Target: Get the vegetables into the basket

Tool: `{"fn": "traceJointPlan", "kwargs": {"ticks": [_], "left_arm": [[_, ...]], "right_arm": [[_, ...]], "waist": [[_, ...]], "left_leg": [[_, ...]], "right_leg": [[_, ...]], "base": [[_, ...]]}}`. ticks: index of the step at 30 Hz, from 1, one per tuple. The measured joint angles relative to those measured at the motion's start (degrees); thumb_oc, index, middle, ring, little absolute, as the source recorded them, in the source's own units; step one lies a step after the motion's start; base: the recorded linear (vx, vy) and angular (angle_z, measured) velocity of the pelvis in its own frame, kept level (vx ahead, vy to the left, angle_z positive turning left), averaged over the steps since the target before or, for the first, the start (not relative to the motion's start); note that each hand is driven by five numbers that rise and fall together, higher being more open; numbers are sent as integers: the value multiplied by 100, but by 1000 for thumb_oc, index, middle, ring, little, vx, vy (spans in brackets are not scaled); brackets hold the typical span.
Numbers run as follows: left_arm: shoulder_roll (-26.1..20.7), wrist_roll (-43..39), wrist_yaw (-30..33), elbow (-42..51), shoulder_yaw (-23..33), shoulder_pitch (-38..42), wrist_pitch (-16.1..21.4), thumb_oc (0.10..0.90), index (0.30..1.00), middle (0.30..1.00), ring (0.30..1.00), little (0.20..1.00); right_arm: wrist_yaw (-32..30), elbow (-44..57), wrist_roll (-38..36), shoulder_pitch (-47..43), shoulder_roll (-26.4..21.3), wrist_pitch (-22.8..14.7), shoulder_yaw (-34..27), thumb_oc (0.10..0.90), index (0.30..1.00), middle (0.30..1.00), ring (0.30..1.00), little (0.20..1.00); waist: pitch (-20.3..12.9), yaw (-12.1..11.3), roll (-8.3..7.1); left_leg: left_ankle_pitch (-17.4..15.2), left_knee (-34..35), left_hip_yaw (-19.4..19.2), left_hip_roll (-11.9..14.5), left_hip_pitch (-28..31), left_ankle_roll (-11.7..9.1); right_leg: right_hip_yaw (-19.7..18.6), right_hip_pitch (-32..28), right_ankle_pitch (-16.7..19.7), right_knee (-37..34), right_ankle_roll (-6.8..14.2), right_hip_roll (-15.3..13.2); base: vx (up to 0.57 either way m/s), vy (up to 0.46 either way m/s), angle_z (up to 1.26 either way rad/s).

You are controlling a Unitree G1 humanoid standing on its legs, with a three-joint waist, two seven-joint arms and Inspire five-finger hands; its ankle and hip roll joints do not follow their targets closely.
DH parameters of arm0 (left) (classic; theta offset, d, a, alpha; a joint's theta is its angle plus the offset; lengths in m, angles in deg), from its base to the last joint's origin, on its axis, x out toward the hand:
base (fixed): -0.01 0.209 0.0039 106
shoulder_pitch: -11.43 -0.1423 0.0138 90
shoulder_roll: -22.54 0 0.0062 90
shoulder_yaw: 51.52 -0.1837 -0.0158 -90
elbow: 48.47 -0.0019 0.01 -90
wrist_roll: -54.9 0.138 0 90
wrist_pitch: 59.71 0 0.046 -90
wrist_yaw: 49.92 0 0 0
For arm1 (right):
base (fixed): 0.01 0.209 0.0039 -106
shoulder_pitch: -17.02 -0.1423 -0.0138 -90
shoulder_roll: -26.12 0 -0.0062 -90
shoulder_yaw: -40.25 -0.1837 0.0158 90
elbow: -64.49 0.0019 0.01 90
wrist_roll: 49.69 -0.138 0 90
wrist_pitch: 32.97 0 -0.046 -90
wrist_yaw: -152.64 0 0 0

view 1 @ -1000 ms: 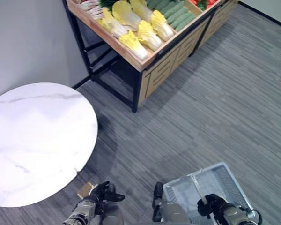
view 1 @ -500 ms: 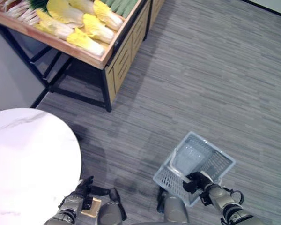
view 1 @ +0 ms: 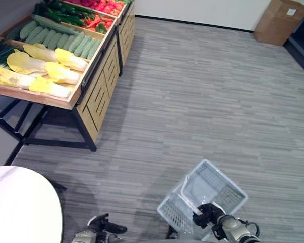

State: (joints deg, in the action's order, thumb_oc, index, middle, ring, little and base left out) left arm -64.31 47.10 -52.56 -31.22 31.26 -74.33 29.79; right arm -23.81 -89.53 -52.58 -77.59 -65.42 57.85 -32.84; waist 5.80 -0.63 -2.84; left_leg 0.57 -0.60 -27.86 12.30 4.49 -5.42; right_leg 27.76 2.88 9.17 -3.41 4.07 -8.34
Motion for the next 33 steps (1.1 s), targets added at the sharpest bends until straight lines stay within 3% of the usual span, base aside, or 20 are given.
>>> {"fn": "traceJointPlan", "kwargs": {"ticks": [4, 6, 17, 19, 20, 21, 22, 23, 27, 29, 30, 31, 33], "left_arm": [[118, 10, 20, -12, -173, -98, 7, 900, 1000, 1000, 1000, 1000], [146, 13, 20, -12, -171, -123, 5, 900, 1000, 1000, 1000, 1000], [205, 71, 19, -6, -203, -66, 15, 900, 1000, 1000, 1000, 1000], [178, 51, 18, -8, -201, -29, 48, 900, 1000, 1000, 1000, 1000], [130, -24, 10, 25, -201, 62, 69, 900, 1000, 1000, 1000, 1000], [110, -98, -20, 36, -186, 97, 82, 900, 1000, 1000, 1000, 1000], [122, -127, -28, 48, -191, 115, 84, 900, 1000, 1000, 1000, 1000], [160, -130, -25, 4, -222, 167, 104, 900, 1000, 1000, 1000, 1000], [148, -182, -35, -91, -197, 282, 74, 900, 1000, 1000, 1000, 1000], [128, -175, -22, -92, -197, 243, 83, 900, 1000, 1000, 1000, 1000], [55, -169, 7, -2, -225, 214, 108, 900, 1000, 1000, 1000, 1000], [-64, -166, -9, -4, -229, 165, 107, 900, 1000, 1000, 1000, 1000], [-71, -172, -11, -7, -210, 51, 84, 900, 1000, 1000, 1000, 1000]], "right_arm": [[-84, -167, -38, 51, -180, 10, -74, 400, 300, 300, 300, 300], [-96, -207, -43, 76, -240, 10, -88, 400, 300, 300, 300, 300], [-115, -252, -49, 114, -276, -54, -80, 400, 300, 300, 300, 300], [-94, -290, -50, 91, -241, -75, -65, 400, 300, 300, 300, 300], [-89, -340, -50, 60, -204, -96, -60, 400, 300, 300, 300, 300], [-86, -381, -51, 36, -200, -107, -49, 400, 300, 300, 300, 300], [-83, -385, -55, 37, -221, -115, -26, 400, 300, 300, 300, 300], [-105, -399, -112, 45, -254, -118, -29, 400, 300, 300, 300, 300], [-123, -437, -165, 1, -266, -162, -93, 400, 300, 300, 300, 300], [-112, -447, -170, 9, -232, -170, -64, 400, 300, 300, 300, 300], [-118, -535, -176, 73, -99, -127, -145, 400, 300, 300, 300, 300], [-74, -566, -177, 150, 15, -84, -144, 400, 300, 300, 300, 300], [-60, -606, -177, 163, 85, -69, -138, 400, 300, 300, 300, 300]], "waist": [[-106, -20, 304], [-115, -9, 372], [40, 2, 495], [125, -45, 452], [223, -132, 330], [266, -255, 259], [271, -241, 250], [269, -233, 253], [270, -164, 283], [276, -219, 291], [237, -185, 193], [140, -171, 5], [138, -180, 2]], "left_leg": [[7, 18, 115, 39, 7, -58], [3, 36, 148, 54, 1, -63], [-37, -321, 355, 220, -116, -53], [-20, -664, 518, 271, -223, -85], [-5, -962, 1012, 242, -340, -91], [-121, -1200, 1783, 135, -546, -269], [-178, -1007, 2146, 38, -588, -377], [-88, -12, 2593, -84, -625, -418], [60, 151, 2551, -223, -707, -257], [66, 144, 2345, -233, -723, -150], [136, 196, 2230, -265, -680, -58], [178, 293, 2160, -475, -635, -33], [326, 441, 2005, -534, -489, 60]], "right_leg": [[98, -102, -36, -6, 8, 29], [112, -112, -36, -4, 8, 39], [190, -109, -212, 254, -77, 104], [153, -98, -307, 258, -176, 102], [24, -125, -316, 229, -192, 88], [-173, -156, -304, 150, -218, 50], [-207, -163, -296, 81, -223, 36], [-344, -32, -289, -9, -210, 26], [-608, 140, -223, 44, -112, 7], [-692, 52, -282, -154, 103, -3], [-702, 185, -463, 504, 83, -102], [-745, 112, -429, 409, 196, -274], [-894, 86, -313, 321, 247, -355]], "base": [[0, -103, 13], [11, -71, 8], [-20, -105, 6], [31, -11, -5], [56, 52, -35], [77, 81, -31], [121, 137, -34], [116, 162, -26], [77, 146, -45], [87, 214, -50], [73, 236, -28], [47, 169, -27], [21, 98, -26]]}}
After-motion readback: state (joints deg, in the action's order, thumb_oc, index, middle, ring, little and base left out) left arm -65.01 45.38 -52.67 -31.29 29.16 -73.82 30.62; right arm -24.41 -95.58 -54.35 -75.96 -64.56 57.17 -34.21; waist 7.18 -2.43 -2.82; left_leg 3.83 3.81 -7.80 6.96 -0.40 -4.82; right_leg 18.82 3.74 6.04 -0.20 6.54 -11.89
